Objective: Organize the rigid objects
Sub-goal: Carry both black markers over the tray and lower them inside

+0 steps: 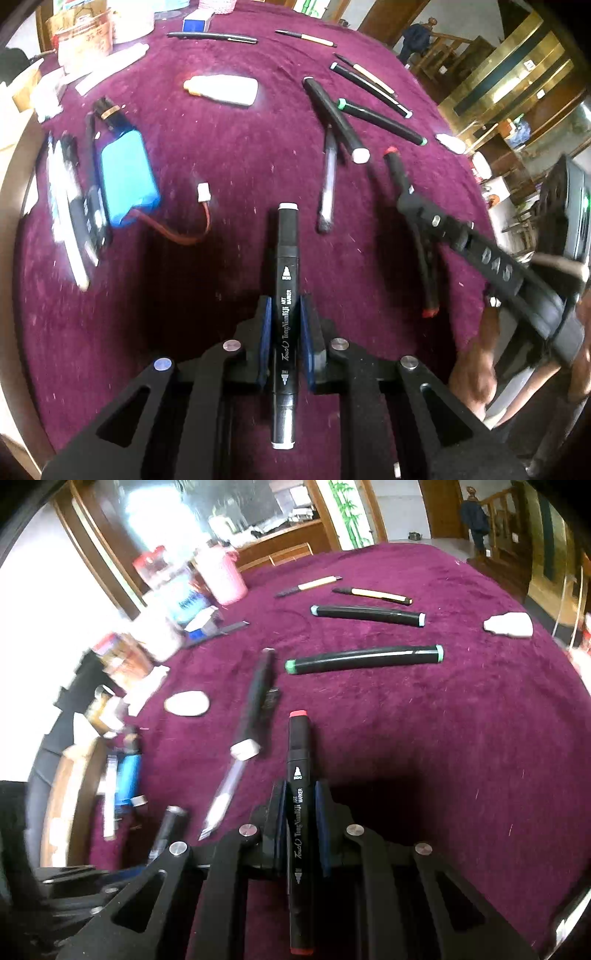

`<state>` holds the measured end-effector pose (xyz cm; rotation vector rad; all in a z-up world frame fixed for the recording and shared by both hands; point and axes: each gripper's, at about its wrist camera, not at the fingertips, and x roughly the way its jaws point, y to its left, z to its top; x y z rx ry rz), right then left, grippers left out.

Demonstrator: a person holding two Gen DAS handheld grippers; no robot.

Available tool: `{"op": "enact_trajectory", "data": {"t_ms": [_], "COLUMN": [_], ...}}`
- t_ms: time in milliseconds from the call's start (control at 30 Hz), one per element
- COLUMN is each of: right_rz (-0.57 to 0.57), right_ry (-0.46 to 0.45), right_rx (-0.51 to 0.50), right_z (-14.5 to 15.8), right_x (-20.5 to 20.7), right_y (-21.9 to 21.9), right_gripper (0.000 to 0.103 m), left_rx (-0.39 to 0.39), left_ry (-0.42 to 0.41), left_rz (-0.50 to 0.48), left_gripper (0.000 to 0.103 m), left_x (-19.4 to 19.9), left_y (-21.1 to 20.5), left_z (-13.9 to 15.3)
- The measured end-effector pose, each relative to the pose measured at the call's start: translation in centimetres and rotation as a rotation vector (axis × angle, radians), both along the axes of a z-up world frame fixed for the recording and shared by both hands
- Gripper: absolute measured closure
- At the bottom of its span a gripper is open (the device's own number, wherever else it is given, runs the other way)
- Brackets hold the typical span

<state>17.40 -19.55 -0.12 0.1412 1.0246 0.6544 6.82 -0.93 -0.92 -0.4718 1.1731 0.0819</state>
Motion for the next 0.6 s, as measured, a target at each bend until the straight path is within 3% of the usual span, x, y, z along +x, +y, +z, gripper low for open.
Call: {"op": "enact_trajectory", "data": {"t_ms": [200,400,600], "right_rz": [0.064,0.089,0.113], "right_ry": [0.013,0.000,-0.017], "right_rx": [0.064,0.082,0.092], "right_z": [1.4,2.5,3.6], "right_x": [-4.9,-7.7,-9.9], "right_y": [1.1,2.7,3.9], "right_gripper": [0.090,0.090,0.090], "left_rx": [-0.047,-0.057,-0.116], "left_ry": [-0.047,-0.112,-0.153], "left_rz": [0.027,0.064,0.108], "left_gripper": [0.091,0.091,0.091], "left_x": [-3.0,-5.1,-6.9], "left_y": [0.3,1.1,2.7], "left_z": [1.8,3.8,4.4]}}
